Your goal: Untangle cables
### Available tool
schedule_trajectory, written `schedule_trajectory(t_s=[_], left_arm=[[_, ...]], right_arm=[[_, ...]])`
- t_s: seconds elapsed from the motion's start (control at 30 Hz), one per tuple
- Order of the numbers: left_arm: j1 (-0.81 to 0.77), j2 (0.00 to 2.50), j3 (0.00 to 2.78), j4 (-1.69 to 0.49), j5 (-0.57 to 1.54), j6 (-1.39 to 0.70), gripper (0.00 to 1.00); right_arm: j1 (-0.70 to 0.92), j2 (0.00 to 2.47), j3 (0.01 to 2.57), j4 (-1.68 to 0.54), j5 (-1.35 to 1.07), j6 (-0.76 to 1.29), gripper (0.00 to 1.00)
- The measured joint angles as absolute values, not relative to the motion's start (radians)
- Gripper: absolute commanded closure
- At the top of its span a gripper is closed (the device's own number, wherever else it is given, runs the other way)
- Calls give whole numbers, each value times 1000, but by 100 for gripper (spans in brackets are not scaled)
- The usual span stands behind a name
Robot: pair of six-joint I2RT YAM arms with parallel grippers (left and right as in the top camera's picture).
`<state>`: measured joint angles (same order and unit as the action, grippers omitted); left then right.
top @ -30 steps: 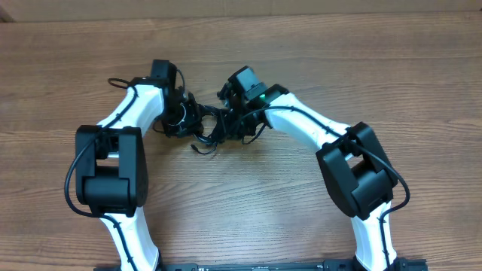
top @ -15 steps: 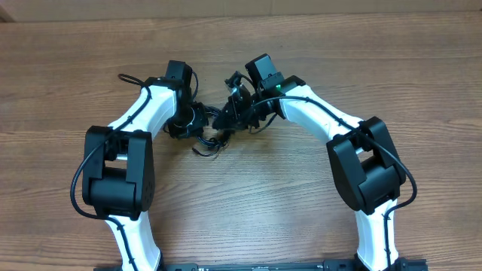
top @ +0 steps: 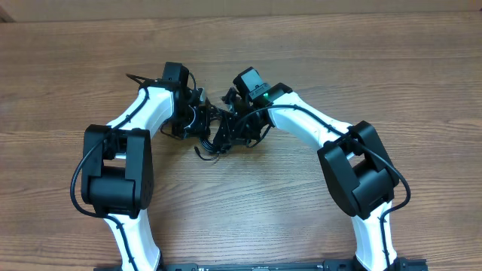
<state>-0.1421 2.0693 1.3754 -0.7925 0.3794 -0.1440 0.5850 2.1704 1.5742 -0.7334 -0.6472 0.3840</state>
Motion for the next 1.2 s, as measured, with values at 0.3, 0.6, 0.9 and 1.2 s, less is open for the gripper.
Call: schedule_trajectory(t_s=[0.3,0.6,0.9,1.2], left_arm=[[-142,2060,1344,-717,483,-47,96],[-142,1829,1332,-685,487,0,96],[-151,1791,1332,-727,481,-54,96],[-158,1791,1332,-789,465,-214,95]], right_arm=[[567,2170,1574,-759,-727,416,76],[537,2170,1574,-780,-733,445,73],[534,2170,1565,-740,-772,400,69],[485,2170,1563,-737,-888,281,76]])
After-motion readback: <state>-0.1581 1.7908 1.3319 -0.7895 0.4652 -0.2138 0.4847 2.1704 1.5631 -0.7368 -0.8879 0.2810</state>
